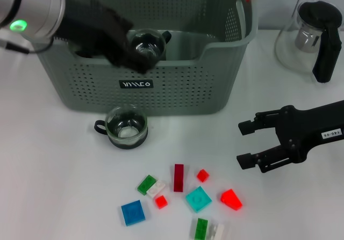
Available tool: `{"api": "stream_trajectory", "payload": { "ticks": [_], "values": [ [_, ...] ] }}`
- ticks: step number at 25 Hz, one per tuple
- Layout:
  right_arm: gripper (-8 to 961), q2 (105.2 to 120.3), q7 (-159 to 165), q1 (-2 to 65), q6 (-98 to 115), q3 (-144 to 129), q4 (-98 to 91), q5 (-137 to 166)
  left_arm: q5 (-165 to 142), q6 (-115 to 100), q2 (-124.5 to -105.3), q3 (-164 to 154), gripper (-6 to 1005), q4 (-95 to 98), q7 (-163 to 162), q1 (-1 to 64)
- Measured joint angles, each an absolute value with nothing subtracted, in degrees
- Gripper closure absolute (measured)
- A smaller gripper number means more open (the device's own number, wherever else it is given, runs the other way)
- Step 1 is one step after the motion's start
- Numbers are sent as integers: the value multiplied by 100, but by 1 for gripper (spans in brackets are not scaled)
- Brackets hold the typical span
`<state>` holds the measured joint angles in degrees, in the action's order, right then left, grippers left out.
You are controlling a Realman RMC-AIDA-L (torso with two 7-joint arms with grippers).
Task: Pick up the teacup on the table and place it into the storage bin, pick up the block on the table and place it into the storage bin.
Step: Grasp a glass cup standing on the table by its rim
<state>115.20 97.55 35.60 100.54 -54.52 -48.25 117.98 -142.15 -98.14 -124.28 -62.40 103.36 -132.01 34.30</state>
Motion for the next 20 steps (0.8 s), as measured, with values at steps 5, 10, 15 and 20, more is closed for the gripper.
{"api": "stream_trajectory", "payload": {
  "ticks": [5, 10, 15, 20],
  "values": [
    [26, 11540, 9755, 3560, 10043, -5355, -4824, 11801, -13831, -10234, -12436, -6711, 129, 10793, -13039, 2768],
    [27, 11562, 9778, 3559, 10026, -5328, -4750, 11798, -13795, -10312, -12455, -7193, 132, 10577, -12754, 2394],
    [27, 11583, 9808, 3560, 9986, -5321, -4686, 11785, -13917, -9983, -12433, -7245, 134, 9767, -12452, 2477],
    [27, 11584, 9851, 3567, 9936, -5285, -4624, 11778, -14308, -9508, -12409, -7255, 136, 8871, -12115, 2722]
  ]
}}
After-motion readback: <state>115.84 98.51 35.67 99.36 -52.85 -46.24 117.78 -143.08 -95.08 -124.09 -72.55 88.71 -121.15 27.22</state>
